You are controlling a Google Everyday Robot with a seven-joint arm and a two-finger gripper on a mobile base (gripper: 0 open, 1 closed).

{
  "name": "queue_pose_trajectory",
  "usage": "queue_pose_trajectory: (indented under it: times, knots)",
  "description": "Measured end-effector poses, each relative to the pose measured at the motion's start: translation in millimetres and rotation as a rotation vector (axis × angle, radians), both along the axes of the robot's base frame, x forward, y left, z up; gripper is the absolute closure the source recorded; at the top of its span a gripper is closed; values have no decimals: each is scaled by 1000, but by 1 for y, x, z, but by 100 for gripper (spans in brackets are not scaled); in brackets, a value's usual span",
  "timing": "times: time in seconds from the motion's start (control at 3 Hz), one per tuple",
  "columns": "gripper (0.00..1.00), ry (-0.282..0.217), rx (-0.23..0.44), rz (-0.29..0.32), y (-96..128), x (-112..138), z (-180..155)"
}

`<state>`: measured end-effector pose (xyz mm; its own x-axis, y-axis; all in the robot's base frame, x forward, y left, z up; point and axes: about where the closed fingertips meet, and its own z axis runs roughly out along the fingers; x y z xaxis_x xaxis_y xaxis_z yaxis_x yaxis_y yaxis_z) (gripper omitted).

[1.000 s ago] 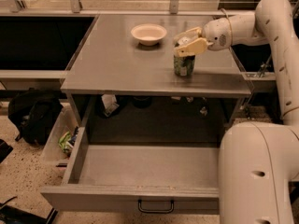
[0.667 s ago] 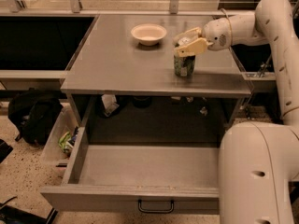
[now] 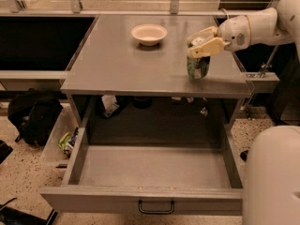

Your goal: Place green can into top drawer

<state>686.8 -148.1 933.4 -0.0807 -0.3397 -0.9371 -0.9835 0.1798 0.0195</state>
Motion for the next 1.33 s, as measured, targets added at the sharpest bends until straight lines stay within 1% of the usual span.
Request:
queue_pose_trajectory:
  times: [0.33, 0.67, 1.0, 1.33]
  knots:
    - [100, -84, -18, -19, -19, -55, 48]
    - [100, -123, -27, -21, -18, -110, 74]
    - [100, -160, 1, -40, -14, -177, 101]
    - [100, -131, 30, -65, -11, -235, 92]
